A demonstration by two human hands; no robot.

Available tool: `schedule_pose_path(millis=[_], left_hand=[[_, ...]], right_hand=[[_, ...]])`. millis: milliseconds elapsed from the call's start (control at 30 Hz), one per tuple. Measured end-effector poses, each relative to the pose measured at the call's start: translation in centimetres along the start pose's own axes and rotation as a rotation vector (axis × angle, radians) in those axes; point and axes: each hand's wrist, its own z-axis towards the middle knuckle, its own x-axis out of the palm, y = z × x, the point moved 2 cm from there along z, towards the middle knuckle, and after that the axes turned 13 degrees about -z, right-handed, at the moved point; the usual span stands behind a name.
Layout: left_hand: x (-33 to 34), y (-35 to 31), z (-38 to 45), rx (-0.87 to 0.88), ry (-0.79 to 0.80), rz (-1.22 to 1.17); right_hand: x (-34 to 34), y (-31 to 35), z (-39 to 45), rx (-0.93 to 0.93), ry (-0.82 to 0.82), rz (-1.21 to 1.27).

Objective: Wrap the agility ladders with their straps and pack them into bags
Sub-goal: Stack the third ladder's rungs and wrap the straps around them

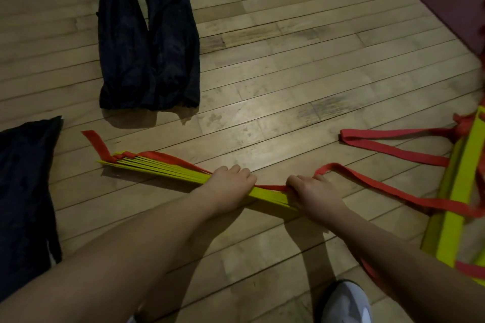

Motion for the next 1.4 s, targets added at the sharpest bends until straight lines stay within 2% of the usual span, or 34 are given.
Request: schedule_pose_path(millis=[100, 233, 467, 700, 1000, 1067, 1200, 1333, 1400], left_hand=[[-0.8, 1.0, 0.2, -0.065, -0.012, 0.002], [-1.2, 3.0, -0.2, -0.130, -0.024, 0.009], [-1.5, 4.5, -0.8, -0.137, -0.042, 0.071], [-3.4, 4.5, -0.9, -0.127, -0.099, 0.002], [-6.1, 2.3, -0.5, -0.030, -0.223, 0.104], [-6.6, 1.1, 0.2, 0.006, -0.220, 0.057], [-6.9, 0.3, 0.8, -0.053, -0.145, -0.141], [-6.4, -0.1, 0.4, -0.064, -0.114, -0.065], [-6.2, -0.4, 0.6, -0.087, -0.127, -0.030]], right_hand=[[0.2, -0.9, -0.3, 0.042, -0.069, -0.006], [0.3, -1.2, -0.1, 0.015, 0.017, -0.036], [-0.6, 0.3, 0.7, -0.113, -0.004, -0.176], [-2.6, 0.4, 1.4, -0.055, 0.034, -0.122], [-4.3, 0.0, 1.6, -0.072, -0.267, -0.200], [-4.7, 0.1, 1.5, -0.062, -0.312, -0.205], [-5.0, 0.2, 1.0, -0.049, -0.308, -0.156], [-5.2, -0.1, 0.5, -0.034, -0.415, -0.084], [-5.4, 0.0, 0.5, 0.024, -0.417, -0.025]])
